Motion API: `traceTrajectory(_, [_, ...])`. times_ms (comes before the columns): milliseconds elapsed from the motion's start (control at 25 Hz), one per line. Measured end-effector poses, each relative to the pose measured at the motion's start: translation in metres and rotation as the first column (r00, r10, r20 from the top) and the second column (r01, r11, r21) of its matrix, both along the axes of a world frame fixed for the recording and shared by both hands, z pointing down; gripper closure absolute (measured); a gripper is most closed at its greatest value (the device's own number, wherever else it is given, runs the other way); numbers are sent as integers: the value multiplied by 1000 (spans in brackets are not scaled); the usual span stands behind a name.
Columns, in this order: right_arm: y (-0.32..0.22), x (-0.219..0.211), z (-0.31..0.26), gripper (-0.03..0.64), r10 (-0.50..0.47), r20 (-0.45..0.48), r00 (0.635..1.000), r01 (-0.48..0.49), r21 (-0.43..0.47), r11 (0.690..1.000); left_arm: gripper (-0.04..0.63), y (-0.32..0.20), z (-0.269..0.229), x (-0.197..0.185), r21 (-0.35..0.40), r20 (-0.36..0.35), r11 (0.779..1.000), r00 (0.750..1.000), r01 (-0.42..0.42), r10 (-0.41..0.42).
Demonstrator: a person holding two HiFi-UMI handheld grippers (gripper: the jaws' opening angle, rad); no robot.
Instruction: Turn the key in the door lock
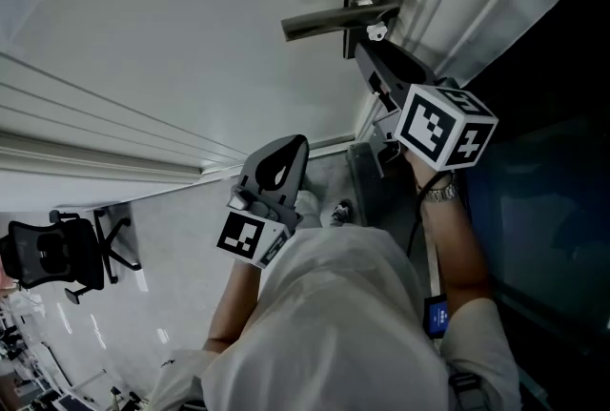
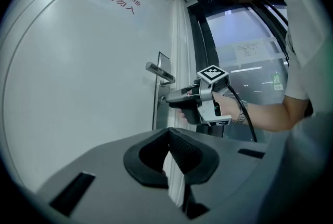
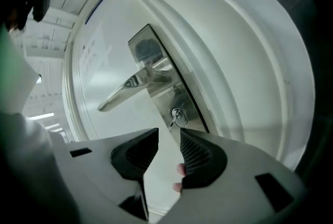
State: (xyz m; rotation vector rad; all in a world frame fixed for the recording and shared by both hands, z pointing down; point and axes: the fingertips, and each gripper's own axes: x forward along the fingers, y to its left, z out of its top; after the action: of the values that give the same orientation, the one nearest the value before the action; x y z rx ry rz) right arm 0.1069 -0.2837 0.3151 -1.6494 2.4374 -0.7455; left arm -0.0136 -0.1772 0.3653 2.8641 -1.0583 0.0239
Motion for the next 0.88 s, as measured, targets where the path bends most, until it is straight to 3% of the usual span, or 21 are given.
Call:
traceTrajectory(120, [3, 4, 3, 511, 19, -223, 975, -9, 43, 999, 591, 1, 1, 0, -6, 1, 1000, 1000, -2, 2])
traceTrajectory(240, [4, 10, 3, 511, 59, -458, 887, -13, 104, 994, 591, 0, 2, -1, -7, -1, 1000, 1000, 1, -1])
traceTrajectory(320, [5, 13, 1, 511, 108, -622, 776, -4, 166, 986, 590, 0, 3, -2, -8, -2, 1000, 1000, 2, -2])
traceTrajectory(360, [6, 14, 0, 511, 137, -700, 701, 7, 199, 980, 590, 0, 5, -3, -10, -2, 1000, 1000, 3, -3])
traceTrajectory(440, [6, 13, -2, 511, 203, -838, 507, 50, 264, 963, 591, 1, 7, -4, -15, -2, 1000, 1000, 6, -6])
traceTrajectory(520, [6, 12, -2, 511, 268, -921, 283, 108, 308, 945, 589, 1, 7, -4, -17, -5, 1000, 1000, 10, -10])
traceTrajectory(560, [5, 11, -1, 511, 291, -938, 190, 137, 319, 938, 591, 2, 8, -5, -18, -7, 1000, 1000, 12, -13])
traceTrajectory(600, [4, 10, 0, 511, 306, -944, 122, 163, 323, 932, 591, 2, 8, -6, -20, -9, 1000, 1000, 15, -16])
traceTrajectory(640, [3, 8, -1, 511, 316, -945, 79, 184, 325, 928, 590, 2, 8, -6, -21, -11, 1000, 1000, 19, -19])
traceTrajectory(880, [-4, 2, -7, 506, 346, -935, -75, 264, 316, 911, 591, 4, 9, -11, -21, -16, 999, 999, 33, -33])
